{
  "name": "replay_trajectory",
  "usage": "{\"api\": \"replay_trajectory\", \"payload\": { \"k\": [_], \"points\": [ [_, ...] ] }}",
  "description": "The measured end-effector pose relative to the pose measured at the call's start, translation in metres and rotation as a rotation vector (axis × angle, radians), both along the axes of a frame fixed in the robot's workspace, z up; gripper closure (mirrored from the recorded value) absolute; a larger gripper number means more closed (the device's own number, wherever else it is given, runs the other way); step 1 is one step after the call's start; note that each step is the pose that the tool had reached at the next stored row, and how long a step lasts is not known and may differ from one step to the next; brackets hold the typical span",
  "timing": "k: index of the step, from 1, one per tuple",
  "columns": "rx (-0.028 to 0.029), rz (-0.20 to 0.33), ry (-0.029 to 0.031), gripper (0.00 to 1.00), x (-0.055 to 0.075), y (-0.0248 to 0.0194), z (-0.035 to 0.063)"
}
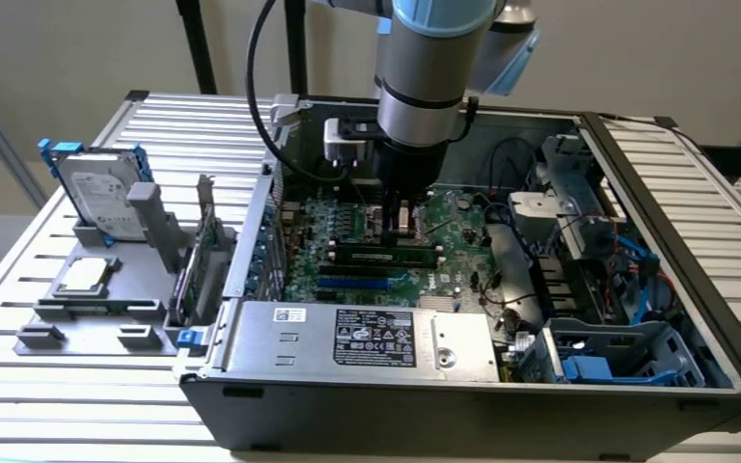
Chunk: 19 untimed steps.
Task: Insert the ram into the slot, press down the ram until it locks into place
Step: 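Press down the ram until it locks into place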
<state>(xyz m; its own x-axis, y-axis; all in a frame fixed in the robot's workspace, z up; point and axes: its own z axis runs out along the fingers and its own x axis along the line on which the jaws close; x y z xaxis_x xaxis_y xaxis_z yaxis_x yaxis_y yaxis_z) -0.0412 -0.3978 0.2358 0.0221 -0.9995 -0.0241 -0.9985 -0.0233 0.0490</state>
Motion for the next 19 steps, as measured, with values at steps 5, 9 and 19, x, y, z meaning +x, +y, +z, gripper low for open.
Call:
{"api": "replay_trajectory", "payload": {
  "k": [5,9,19],
  "points": [
    [-0.0038,0.000,-0.0001,0.90,0.0002,0.0001,-0.0001],
    [-0.0087,0.000,0.0000,0.90,0.0003,0.0000,-0.0005],
    [-0.0096,0.000,0.0004,0.90,0.0002,0.0000,-0.0088]
  ]
}}
